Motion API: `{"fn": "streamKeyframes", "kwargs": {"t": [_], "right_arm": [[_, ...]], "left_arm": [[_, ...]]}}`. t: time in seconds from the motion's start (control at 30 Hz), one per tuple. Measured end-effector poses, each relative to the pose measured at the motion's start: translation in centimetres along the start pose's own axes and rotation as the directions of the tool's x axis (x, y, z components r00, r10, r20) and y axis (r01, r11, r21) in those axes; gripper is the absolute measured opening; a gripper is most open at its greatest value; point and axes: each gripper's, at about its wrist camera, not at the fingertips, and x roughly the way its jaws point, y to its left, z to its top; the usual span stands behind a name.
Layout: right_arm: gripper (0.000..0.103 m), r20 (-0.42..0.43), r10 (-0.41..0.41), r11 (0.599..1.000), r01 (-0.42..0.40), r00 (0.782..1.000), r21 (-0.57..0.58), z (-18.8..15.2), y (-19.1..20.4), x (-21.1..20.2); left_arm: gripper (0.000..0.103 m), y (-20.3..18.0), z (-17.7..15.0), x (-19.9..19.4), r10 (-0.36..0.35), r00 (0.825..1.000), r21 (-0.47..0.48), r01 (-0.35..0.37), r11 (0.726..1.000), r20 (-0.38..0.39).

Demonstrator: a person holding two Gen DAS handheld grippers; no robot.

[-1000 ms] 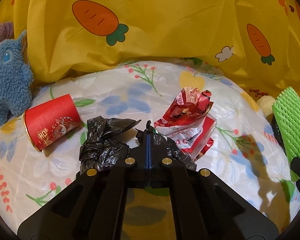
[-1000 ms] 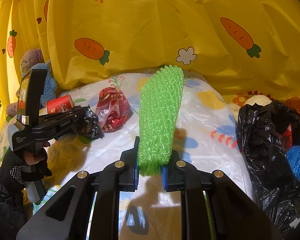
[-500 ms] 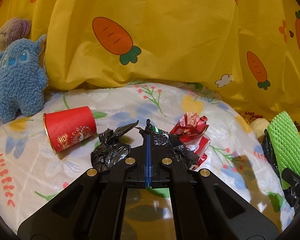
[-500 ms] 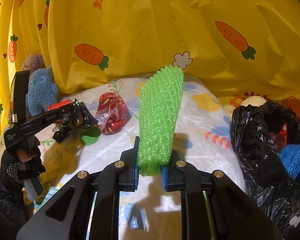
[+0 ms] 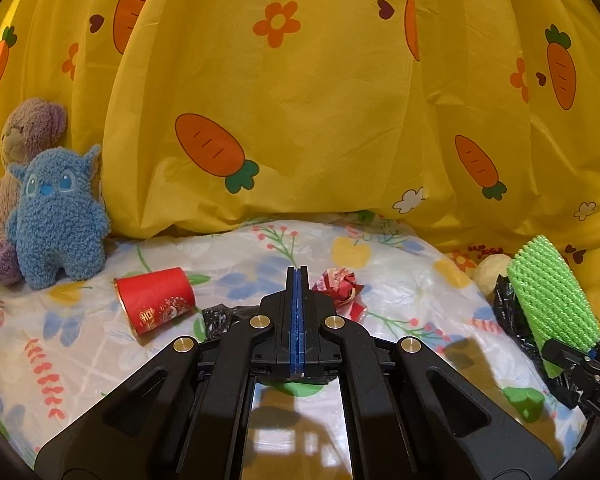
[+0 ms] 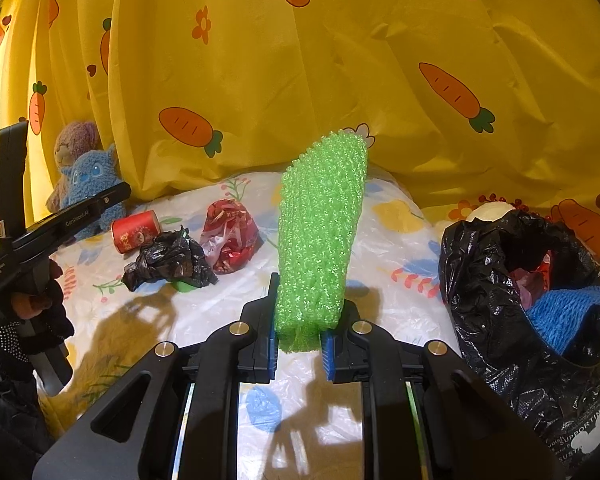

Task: Collect trash
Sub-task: 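Grasp the black plastic bag with the left tool while the right tool holds the green sleeve, then lift the black plastic bag with the left tool while the right tool holds the green sleeve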

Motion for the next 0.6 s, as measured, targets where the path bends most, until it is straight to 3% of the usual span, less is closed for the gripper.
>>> {"fn": "streamKeyframes", "kwargs": {"t": [0.03,0.07,0.1,0.37,0.57,0.6], "right_arm": [[0.018,0.001,-0.001,1.000,0.001,1.000,0.001,-0.1,-0.1,-0.1],[0.018,0.001,0.000,1.000,0.000,1.000,0.002,-0.1,-0.2,-0.1],[0.018,-0.002,0.001,1.000,-0.001,1.000,0.006,-0.2,-0.3,0.0],[0.018,-0.015,0.006,1.000,-0.006,1.000,0.007,-0.2,-0.5,1.1],[0.018,-0.029,0.004,1.000,-0.003,1.000,0.006,-0.3,-0.5,1.9],[0.018,-0.031,0.005,1.000,-0.005,1.000,0.006,-0.3,-0.5,2.0]], "left_arm": [[0.015,0.1,-0.3,0.4,0.010,1.000,0.004,-0.010,1.000,-0.009],[0.041,0.2,-0.6,0.9,0.020,1.000,0.008,-0.020,1.000,-0.018],[0.059,0.3,-0.9,1.3,0.025,1.000,0.009,-0.025,1.000,-0.019],[0.060,0.6,-2.7,6.9,0.025,0.990,0.047,-0.019,0.999,-0.136],[0.059,0.9,-3.2,9.5,0.015,0.972,0.048,-0.003,0.999,-0.233],[0.055,0.8,-3.3,9.8,0.012,0.969,0.050,0.000,0.999,-0.248]]}}
